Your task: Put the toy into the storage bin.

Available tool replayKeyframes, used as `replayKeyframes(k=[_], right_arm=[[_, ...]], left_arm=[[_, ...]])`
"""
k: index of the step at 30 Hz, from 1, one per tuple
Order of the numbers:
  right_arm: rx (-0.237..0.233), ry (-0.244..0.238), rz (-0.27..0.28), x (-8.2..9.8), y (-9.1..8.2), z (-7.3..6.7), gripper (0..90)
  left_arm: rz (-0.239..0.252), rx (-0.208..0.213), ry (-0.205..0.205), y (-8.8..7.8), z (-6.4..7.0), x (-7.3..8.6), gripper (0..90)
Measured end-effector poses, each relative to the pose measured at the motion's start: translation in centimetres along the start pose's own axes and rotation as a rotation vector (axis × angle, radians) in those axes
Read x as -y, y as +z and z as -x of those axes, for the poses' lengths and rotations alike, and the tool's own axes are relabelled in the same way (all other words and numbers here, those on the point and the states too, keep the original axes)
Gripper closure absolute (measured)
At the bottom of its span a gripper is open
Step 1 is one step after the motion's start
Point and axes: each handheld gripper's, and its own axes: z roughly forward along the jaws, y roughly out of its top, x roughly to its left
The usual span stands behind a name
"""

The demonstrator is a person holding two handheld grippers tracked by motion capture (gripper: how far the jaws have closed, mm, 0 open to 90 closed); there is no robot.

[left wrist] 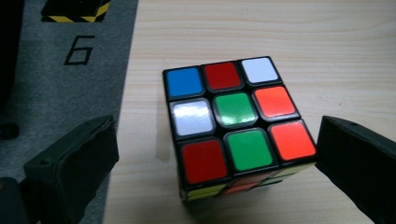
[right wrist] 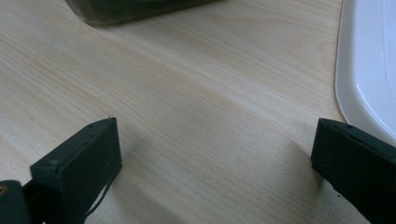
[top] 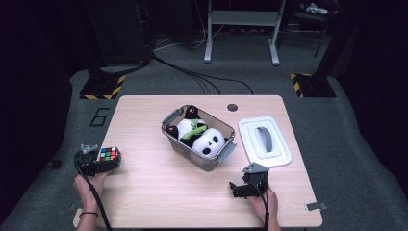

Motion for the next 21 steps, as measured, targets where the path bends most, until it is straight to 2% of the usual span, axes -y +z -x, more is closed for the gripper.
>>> replayKeyframes(k=[4,7,14,19,21], right_arm=[[0.0,0.0,0.0,0.0,0.0,0.0,0.9],[0.0,0.0,0.0,0.0,0.0,0.0,0.9],[0.001,-0.001,0.0,0.0,0.0,0.0,0.9],[0.001,-0.004,0.0,0.0,0.0,0.0,0.9],[0.0,0.0,0.0,0.0,0.0,0.0,0.9]], left_arm=[[-0.001,0.01,-0.003,0.7,0.3,-0.1,3.5],[0.005,0.017,-0.009,1.2,0.4,0.0,12.3],[0.024,0.028,0.012,1.1,0.5,-0.1,22.6],[0.019,0.015,0.011,1.3,0.6,-0.1,27.0],[0.016,0.005,0.011,1.2,0.5,-0.1,31.6]])
